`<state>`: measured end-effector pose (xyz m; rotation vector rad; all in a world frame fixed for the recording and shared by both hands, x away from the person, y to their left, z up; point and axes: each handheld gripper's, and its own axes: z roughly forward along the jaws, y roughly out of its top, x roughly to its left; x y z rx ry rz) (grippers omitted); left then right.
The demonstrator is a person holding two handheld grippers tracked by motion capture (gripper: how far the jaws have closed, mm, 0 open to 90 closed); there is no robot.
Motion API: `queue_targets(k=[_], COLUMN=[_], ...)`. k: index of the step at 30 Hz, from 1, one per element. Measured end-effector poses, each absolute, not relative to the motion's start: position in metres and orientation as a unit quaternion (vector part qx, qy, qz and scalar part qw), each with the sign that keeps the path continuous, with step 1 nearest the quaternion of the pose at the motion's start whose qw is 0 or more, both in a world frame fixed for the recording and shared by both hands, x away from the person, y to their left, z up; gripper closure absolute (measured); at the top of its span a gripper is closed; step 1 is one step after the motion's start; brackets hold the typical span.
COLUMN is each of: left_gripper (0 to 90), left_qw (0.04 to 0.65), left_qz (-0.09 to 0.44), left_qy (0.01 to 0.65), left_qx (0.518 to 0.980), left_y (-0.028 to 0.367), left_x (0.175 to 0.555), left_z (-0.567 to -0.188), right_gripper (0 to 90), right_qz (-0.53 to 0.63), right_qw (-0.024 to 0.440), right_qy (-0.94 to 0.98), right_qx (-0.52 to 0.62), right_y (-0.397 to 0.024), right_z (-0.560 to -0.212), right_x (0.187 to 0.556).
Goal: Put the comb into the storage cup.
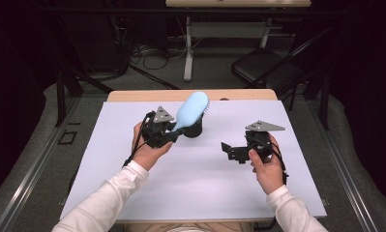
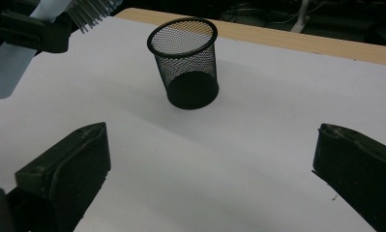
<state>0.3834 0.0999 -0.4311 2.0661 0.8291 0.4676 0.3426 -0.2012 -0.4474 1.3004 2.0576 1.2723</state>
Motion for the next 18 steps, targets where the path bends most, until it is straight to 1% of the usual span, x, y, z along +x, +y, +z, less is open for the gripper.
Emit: queue_targets(k=[8,18], left_gripper=[69.8,69.8], left_qw=[0.433,0.445], left_qz=[0.2,0.211], left_qy=[0.335,0.333], left_qx=[0.813,0.804], left_y=[0.101,0.1], left_x=[0.384,0.384], left_z=[-0.43,-0.429], right_gripper=[0.0,0.0], right_qz=[0.456,0.456], right_qw=[0.179,0.173], right_qy=[0.732,0.731], right_qx=[0.474,0.477], right_y=[-0.204,-0.202], right_z=[-0.435,-0.422], right_x=[0.356,0.367])
